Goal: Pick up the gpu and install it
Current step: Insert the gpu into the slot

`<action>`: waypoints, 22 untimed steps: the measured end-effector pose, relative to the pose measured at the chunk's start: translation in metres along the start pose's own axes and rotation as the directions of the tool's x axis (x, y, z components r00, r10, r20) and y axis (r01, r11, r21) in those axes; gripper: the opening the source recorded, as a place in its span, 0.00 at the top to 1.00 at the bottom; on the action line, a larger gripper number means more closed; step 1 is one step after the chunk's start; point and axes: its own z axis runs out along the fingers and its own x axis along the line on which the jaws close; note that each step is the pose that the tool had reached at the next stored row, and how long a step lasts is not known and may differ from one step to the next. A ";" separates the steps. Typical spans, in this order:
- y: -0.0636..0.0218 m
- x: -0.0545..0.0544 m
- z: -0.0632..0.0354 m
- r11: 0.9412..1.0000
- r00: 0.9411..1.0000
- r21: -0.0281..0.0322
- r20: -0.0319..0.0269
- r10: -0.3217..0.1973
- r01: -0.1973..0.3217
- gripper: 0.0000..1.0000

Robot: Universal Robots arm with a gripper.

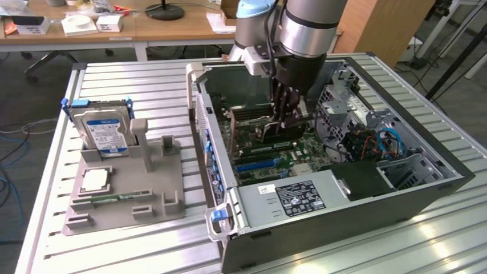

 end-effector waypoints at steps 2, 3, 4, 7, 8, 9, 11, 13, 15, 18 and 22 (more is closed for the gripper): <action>0.0000 0.000 0.0014 1.000 1.000 0.000 0.000 0.000 0.000 0.73; 0.0000 0.000 0.0021 1.000 1.000 0.000 0.000 0.000 0.000 0.73; 0.0000 0.000 0.0028 1.000 1.000 0.000 0.000 0.000 0.000 0.73; 0.0001 0.000 0.0052 1.000 1.000 0.000 0.000 0.000 0.000 0.73; 0.0001 0.000 0.0061 1.000 1.000 0.000 0.000 0.000 0.000 0.73; 0.0001 0.000 0.0069 1.000 1.000 0.000 0.000 0.000 0.000 0.73; 0.0001 0.000 0.0085 1.000 1.000 0.000 0.000 0.000 0.000 0.73; 0.0002 0.000 0.0100 1.000 1.000 0.000 0.000 0.000 0.000 0.73; 0.0002 0.000 0.0114 1.000 1.000 0.000 0.000 0.000 0.000 0.73; 0.0002 0.000 0.0131 1.000 1.000 0.000 0.000 0.000 0.000 0.73; 0.0002 0.000 0.0148 1.000 1.000 0.000 0.000 0.000 0.000 0.73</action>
